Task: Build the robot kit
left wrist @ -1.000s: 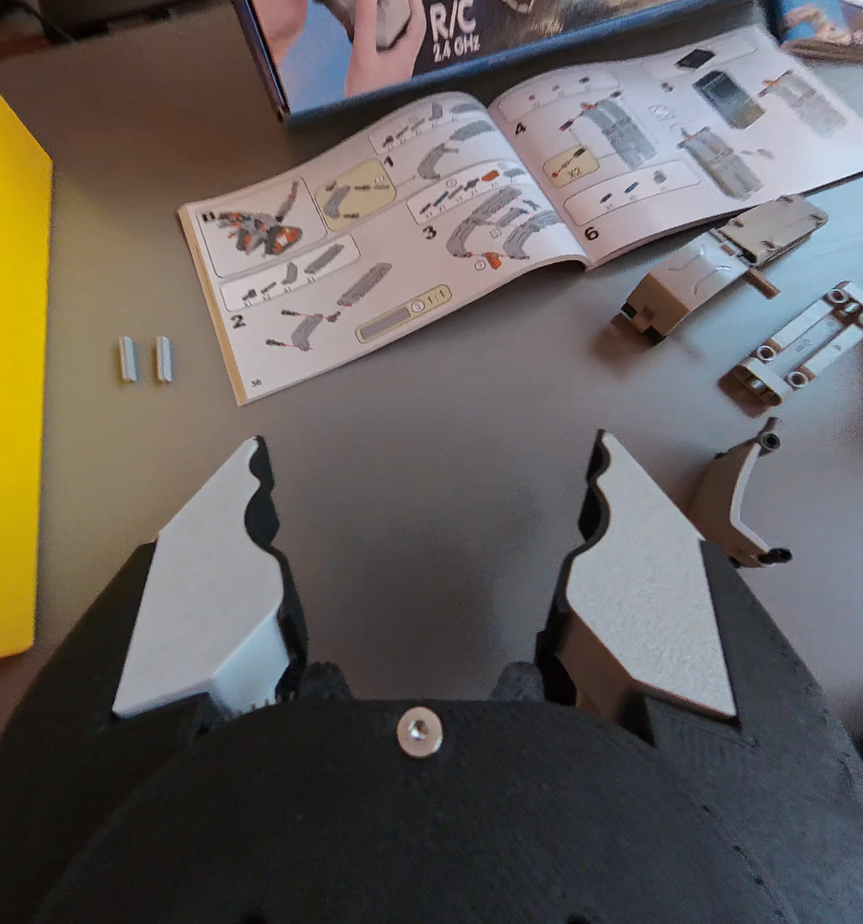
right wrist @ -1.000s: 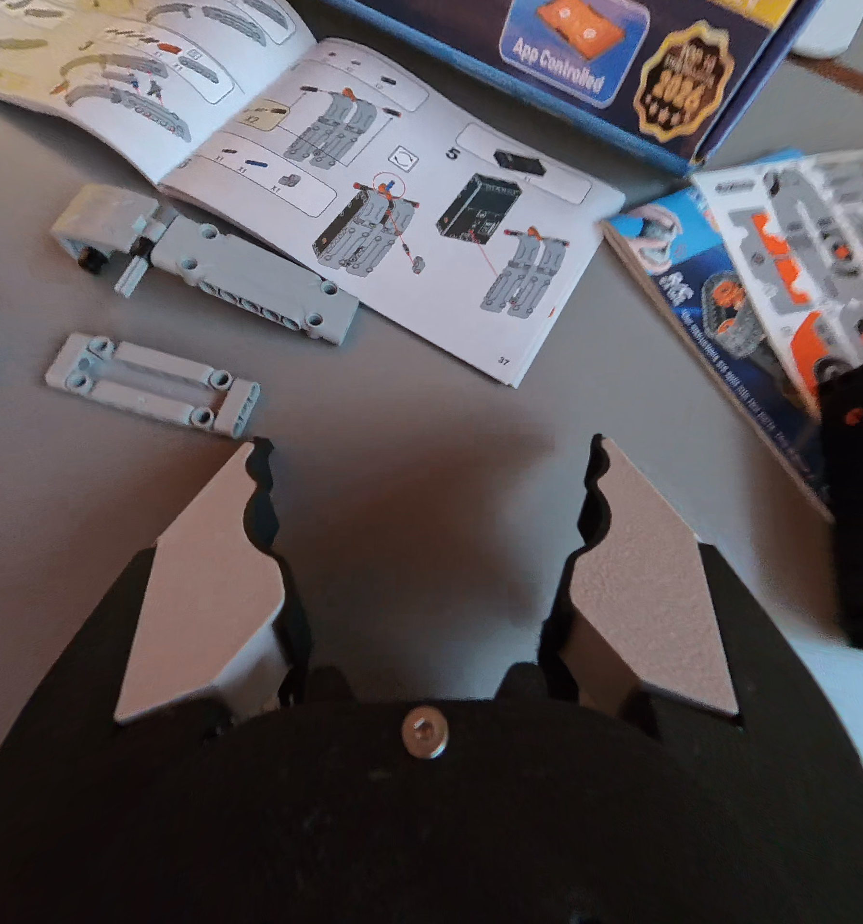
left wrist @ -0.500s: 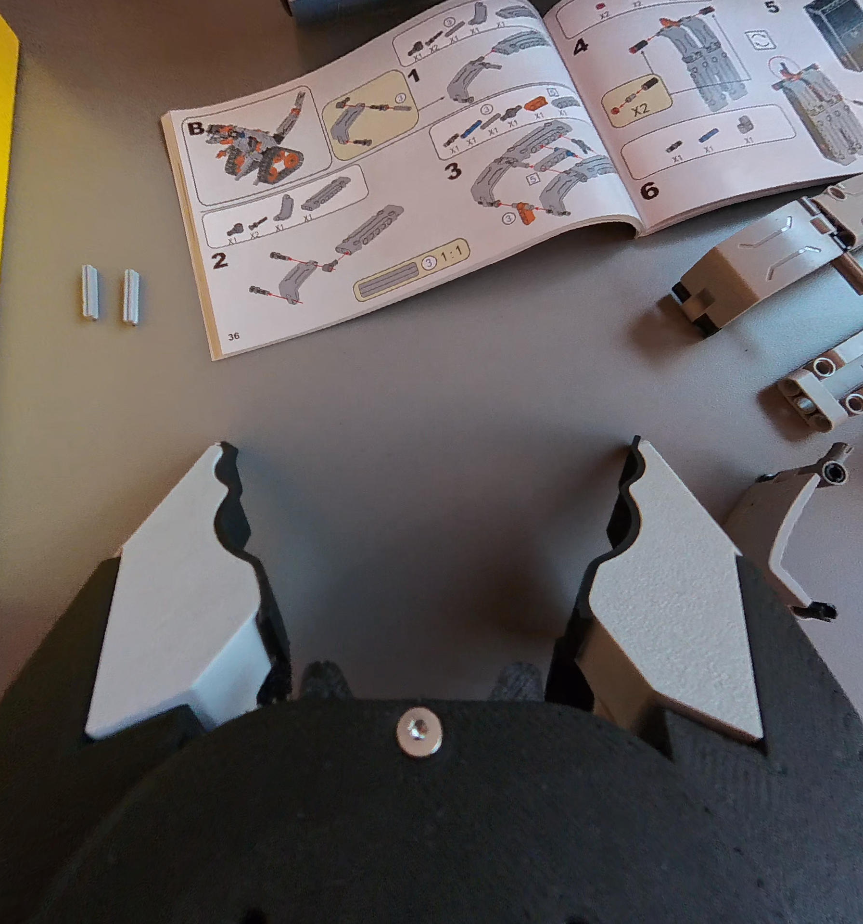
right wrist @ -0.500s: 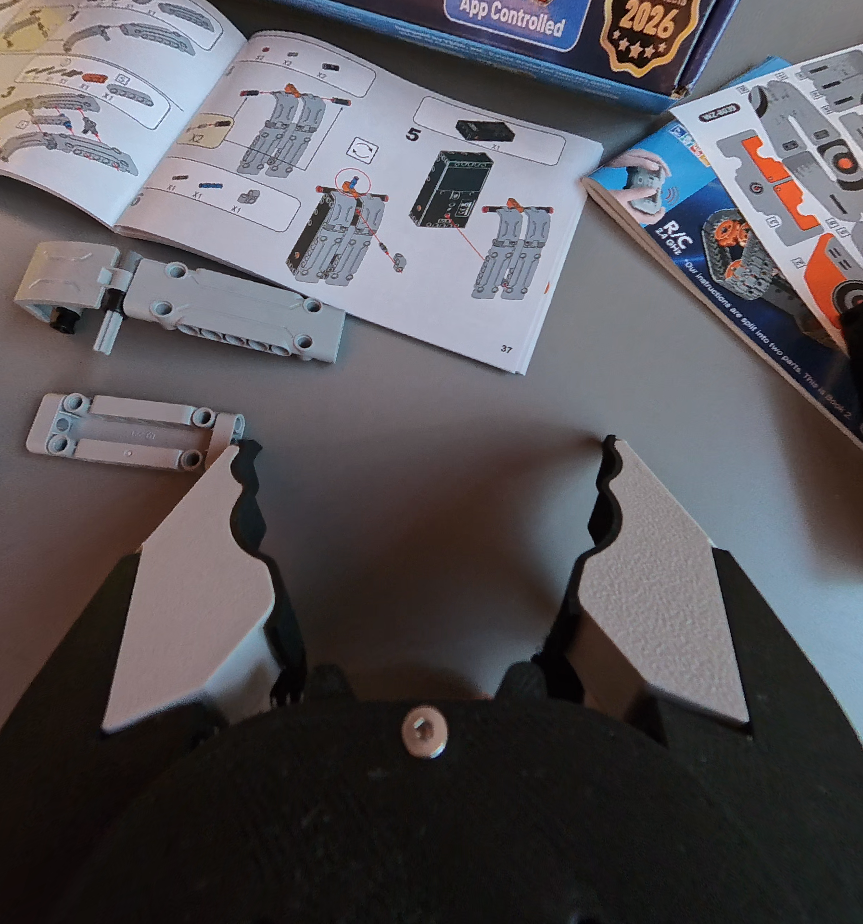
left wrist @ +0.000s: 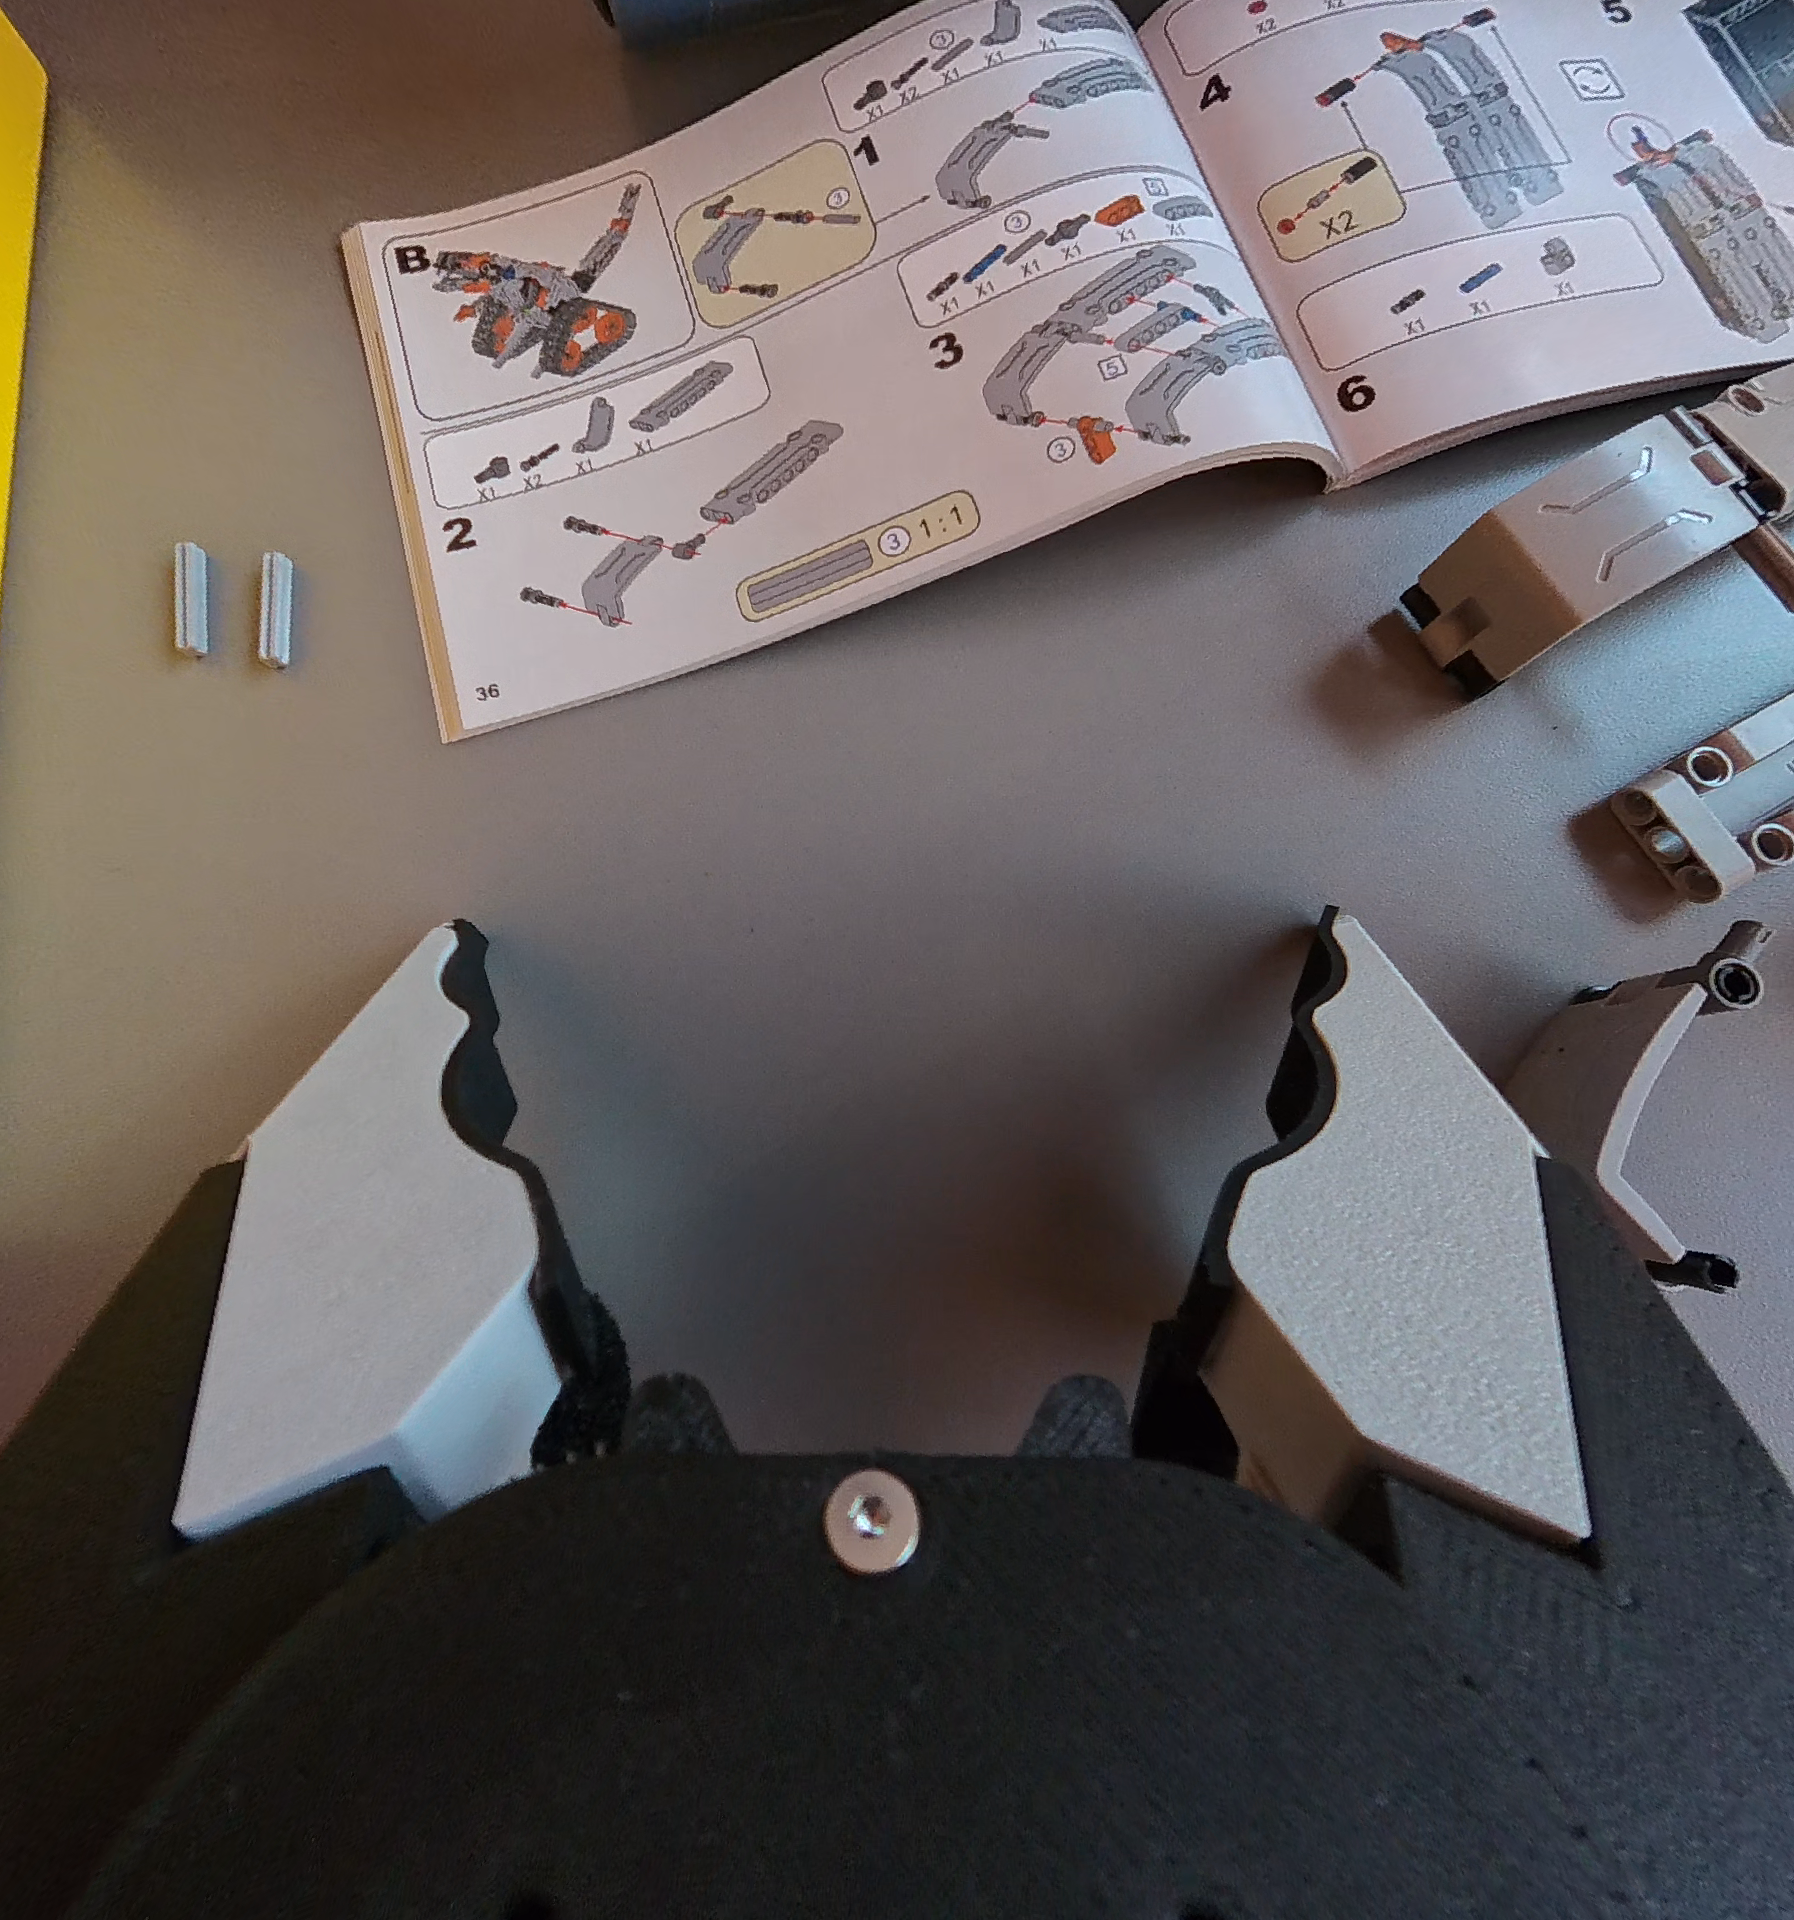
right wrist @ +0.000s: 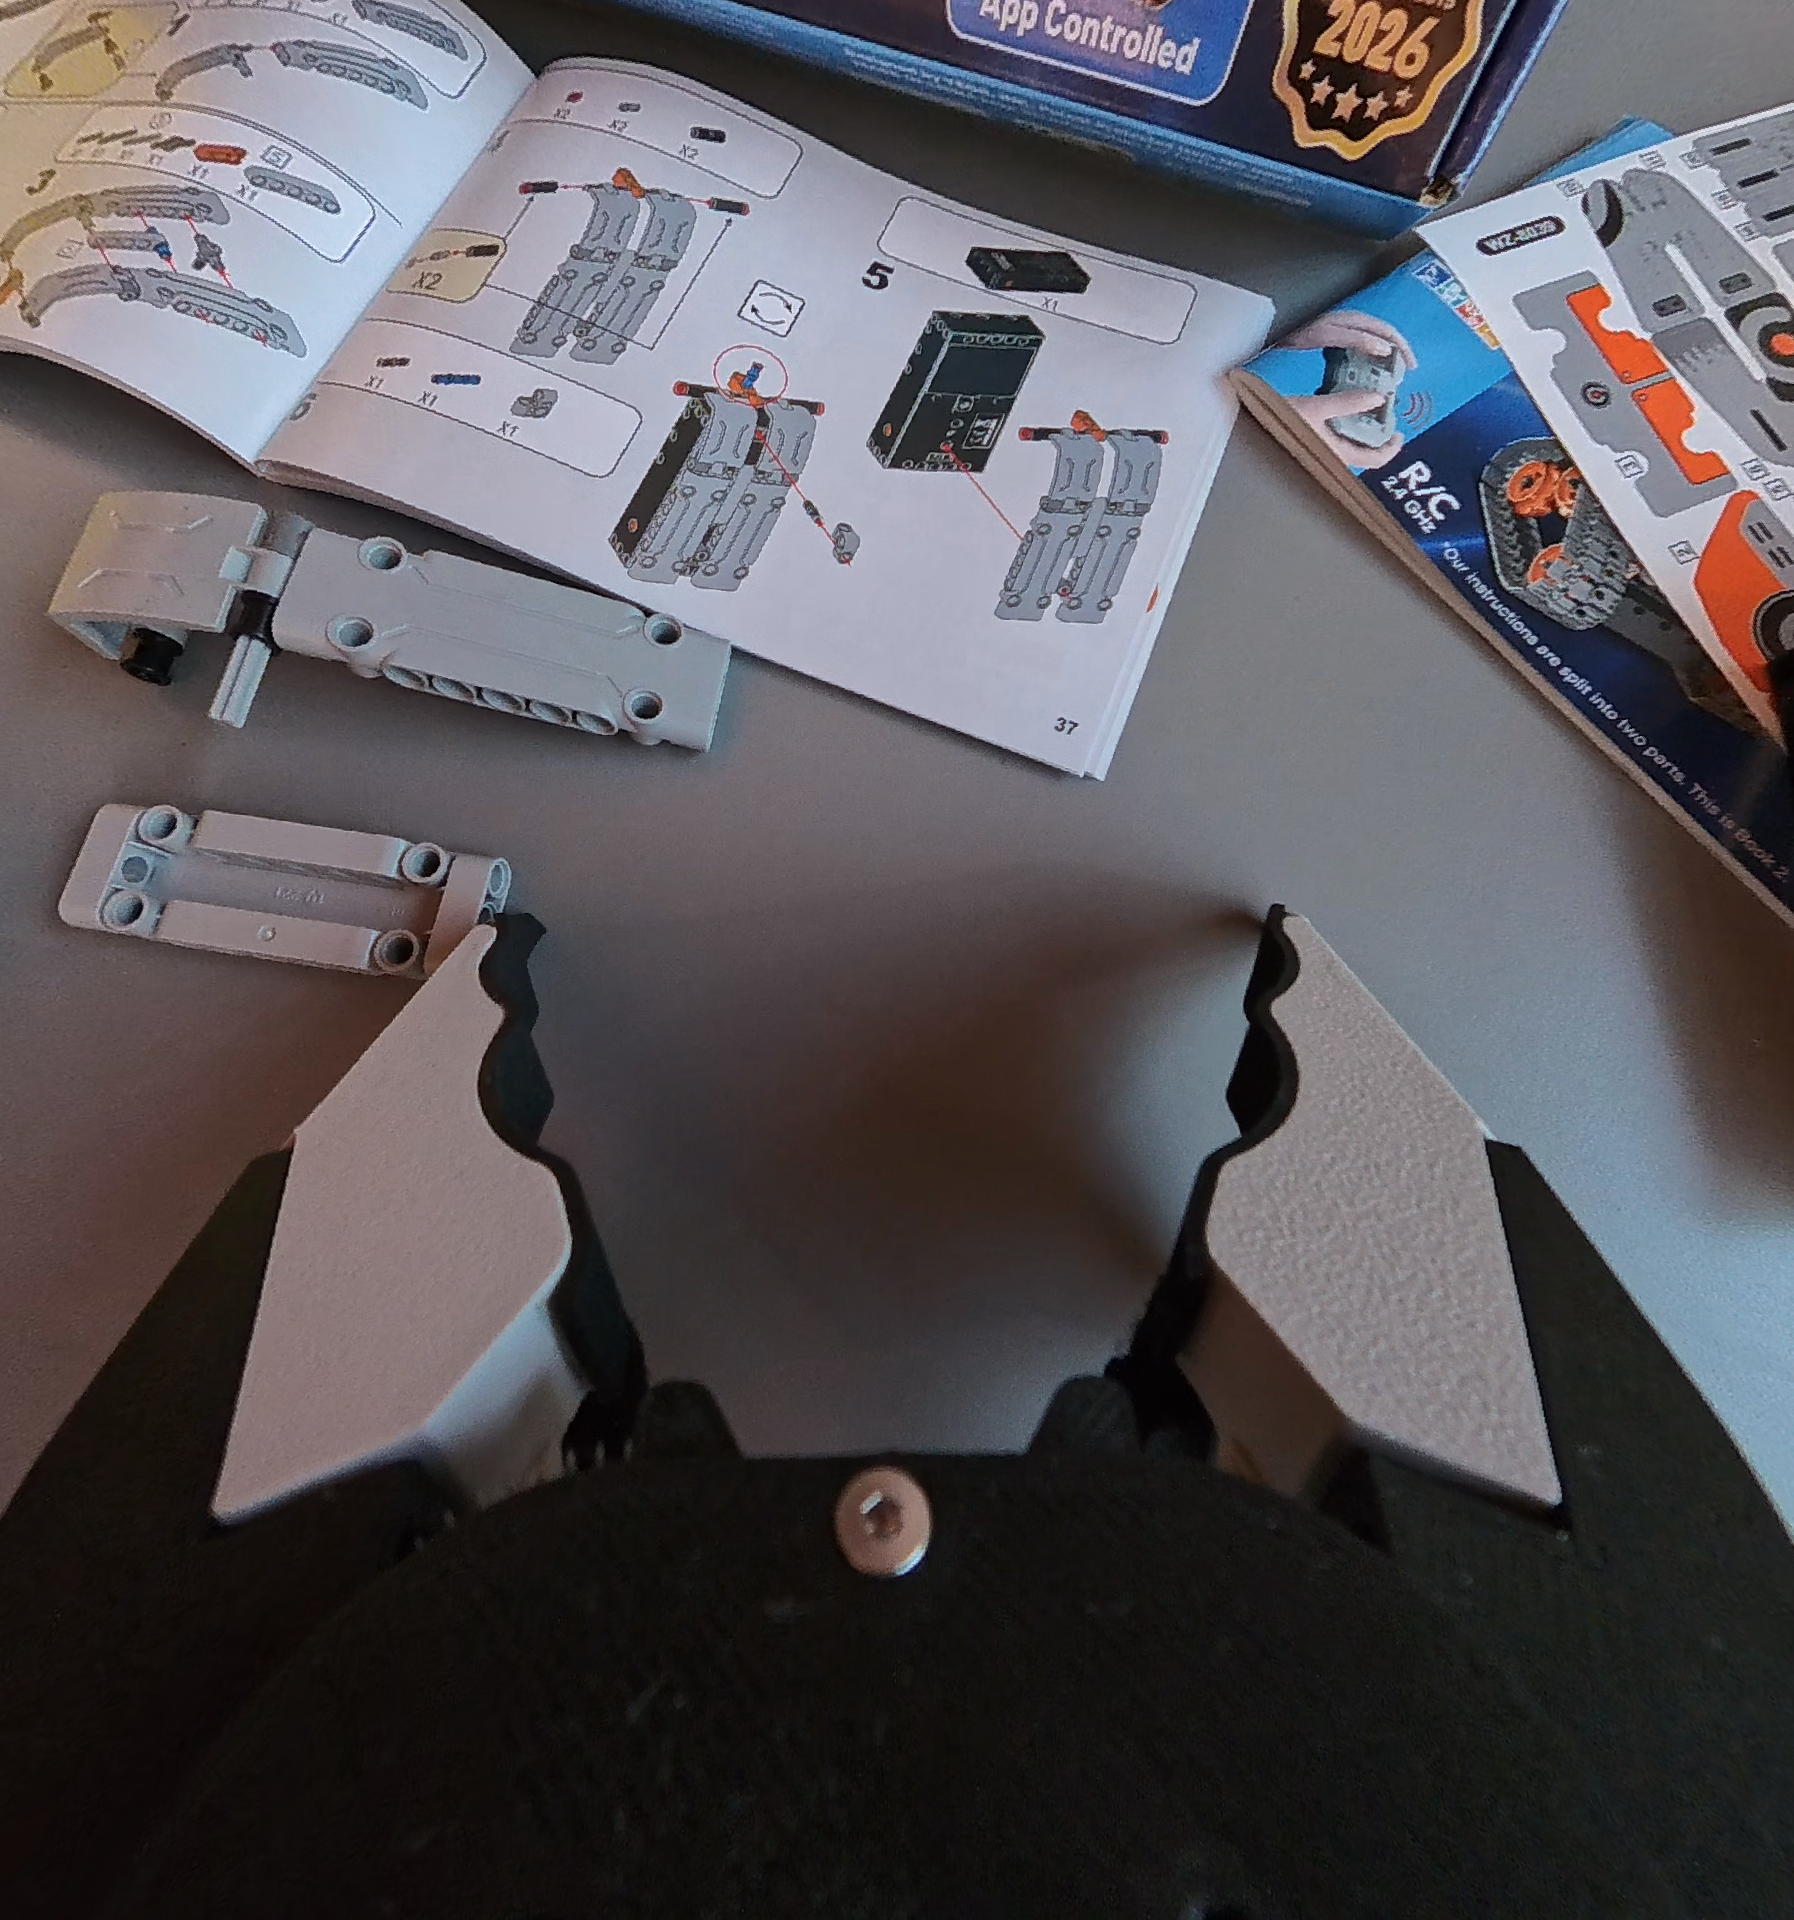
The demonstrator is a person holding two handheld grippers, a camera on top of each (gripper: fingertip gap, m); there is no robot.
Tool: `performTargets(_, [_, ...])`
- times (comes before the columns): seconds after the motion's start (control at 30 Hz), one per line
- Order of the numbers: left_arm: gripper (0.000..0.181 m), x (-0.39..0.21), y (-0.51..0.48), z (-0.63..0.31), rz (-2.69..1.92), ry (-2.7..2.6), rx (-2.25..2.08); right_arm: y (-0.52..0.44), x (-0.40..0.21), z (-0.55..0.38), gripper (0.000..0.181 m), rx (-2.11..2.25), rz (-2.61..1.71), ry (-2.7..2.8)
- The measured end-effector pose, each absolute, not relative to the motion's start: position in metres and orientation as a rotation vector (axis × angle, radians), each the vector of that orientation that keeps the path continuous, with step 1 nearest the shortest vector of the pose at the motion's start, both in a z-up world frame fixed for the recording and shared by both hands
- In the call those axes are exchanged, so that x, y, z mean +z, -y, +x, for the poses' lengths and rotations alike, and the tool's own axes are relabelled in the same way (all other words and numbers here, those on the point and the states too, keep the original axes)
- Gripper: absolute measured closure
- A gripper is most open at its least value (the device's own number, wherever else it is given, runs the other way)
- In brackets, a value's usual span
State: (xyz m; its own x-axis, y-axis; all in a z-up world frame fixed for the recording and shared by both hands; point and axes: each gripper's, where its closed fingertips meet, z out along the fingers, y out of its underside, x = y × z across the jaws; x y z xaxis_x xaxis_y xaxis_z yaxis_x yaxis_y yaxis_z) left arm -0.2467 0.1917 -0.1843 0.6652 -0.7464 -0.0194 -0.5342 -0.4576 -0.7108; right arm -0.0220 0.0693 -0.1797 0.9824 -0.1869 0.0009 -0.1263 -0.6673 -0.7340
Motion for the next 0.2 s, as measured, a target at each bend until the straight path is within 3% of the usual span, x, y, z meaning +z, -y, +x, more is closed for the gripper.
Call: performTargets(0.2, [0.032,-0.1846,-0.1922,-0.2471,-2.174,-0.981,-0.384,-0.0695,-0.1796,-0.0222,0.047,-0.095,-2.31,-0.215])
